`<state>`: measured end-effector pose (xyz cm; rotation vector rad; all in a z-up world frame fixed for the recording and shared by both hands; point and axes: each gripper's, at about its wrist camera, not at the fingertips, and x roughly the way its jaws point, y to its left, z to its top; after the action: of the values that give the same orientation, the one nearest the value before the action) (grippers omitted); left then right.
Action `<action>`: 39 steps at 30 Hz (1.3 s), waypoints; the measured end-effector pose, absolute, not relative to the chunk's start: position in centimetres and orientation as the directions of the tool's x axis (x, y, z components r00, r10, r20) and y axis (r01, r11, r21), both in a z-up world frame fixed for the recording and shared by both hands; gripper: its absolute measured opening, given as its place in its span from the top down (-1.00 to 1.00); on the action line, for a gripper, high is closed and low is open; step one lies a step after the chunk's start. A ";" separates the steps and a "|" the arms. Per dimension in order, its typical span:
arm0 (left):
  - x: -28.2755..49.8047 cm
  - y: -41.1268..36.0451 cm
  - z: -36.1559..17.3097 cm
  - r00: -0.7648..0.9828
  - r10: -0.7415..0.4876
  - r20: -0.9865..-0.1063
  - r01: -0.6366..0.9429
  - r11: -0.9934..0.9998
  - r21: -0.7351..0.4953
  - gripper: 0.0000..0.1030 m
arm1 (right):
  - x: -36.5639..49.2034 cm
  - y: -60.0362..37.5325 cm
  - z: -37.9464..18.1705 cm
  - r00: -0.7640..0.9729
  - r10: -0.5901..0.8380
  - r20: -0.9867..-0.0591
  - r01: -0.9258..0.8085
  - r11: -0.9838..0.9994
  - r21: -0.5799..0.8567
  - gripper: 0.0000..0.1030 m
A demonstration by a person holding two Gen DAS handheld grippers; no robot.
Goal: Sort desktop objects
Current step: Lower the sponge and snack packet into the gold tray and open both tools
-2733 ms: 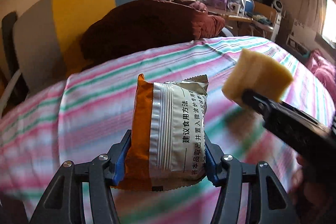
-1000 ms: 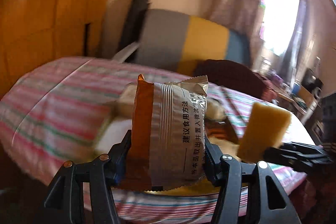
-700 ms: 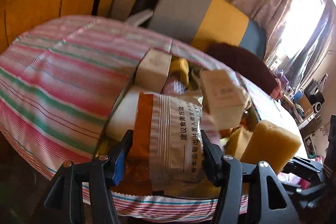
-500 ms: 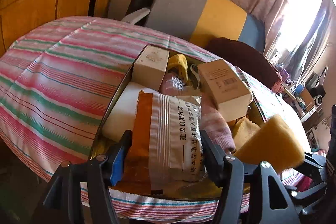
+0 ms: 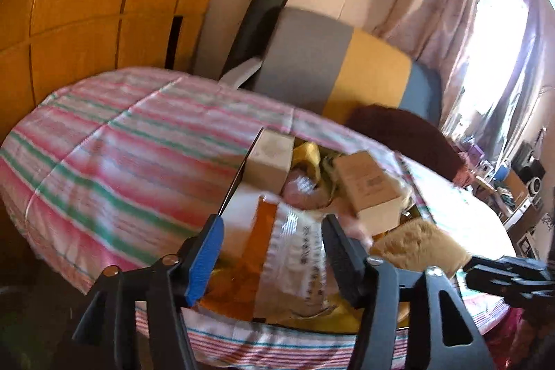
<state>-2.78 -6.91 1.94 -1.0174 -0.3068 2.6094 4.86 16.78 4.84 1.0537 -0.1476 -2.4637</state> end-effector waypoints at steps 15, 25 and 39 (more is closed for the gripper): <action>-3.7 -4.6 -1.7 -0.619 0.423 -0.661 -0.280 -0.906 -0.318 -0.21 | 2.7 14.7 -0.3 -0.468 -0.384 -0.796 0.379 -0.901 0.212 0.54; -1.8 -7.3 1.4 -0.704 0.390 -0.594 -0.209 -0.913 -0.351 -0.19 | 3.9 16.2 3.4 -0.543 -0.471 -0.695 0.417 -0.870 0.264 0.54; -3.0 -4.5 1.0 -0.669 0.307 -0.676 -0.187 -0.951 -0.247 -0.21 | 2.8 19.8 3.5 -0.672 -0.455 -0.584 0.250 -0.882 0.399 0.20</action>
<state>-3.04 -4.55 0.97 -1.1099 -0.2276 2.6363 2.82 19.83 3.53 0.9944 -0.4043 -2.5306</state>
